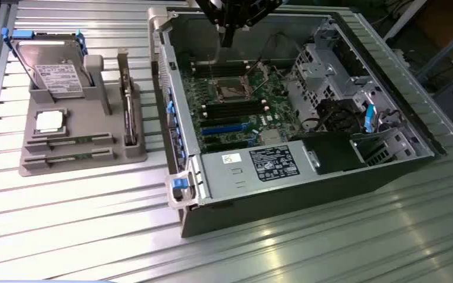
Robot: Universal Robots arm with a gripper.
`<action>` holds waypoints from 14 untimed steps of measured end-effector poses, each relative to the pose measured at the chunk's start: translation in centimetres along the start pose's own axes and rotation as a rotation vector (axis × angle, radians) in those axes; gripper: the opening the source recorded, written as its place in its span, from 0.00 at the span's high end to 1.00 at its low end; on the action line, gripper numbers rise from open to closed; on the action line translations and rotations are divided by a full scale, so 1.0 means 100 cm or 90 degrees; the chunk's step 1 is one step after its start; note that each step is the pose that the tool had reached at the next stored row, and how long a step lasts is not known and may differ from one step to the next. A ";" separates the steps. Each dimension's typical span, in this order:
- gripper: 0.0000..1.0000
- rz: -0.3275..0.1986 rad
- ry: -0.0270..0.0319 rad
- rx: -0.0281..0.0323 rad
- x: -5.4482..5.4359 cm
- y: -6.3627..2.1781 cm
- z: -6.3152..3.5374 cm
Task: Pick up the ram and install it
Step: 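Reach for the ram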
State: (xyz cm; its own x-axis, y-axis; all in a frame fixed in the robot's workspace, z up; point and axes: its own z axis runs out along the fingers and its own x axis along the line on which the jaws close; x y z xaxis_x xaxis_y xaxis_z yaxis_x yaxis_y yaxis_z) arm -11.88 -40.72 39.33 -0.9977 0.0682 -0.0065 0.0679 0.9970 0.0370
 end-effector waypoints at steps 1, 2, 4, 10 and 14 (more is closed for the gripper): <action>0.89 0.000 0.0000 0.0000 0.000 0.0000 0.0000; 0.89 0.000 0.0000 0.0000 0.000 0.0000 0.0000; 0.89 0.000 0.0000 0.0000 0.000 0.0000 0.0000; 0.89 0.000 0.0000 0.0000 0.027 -0.0018 -0.0002; 0.89 0.000 0.0000 -0.0001 0.068 -0.0045 -0.0006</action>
State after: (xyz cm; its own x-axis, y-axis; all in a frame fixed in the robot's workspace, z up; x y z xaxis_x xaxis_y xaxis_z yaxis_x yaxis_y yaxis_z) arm -18.69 -40.71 39.32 -0.9977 0.0681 -0.0065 0.0678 0.9970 0.0371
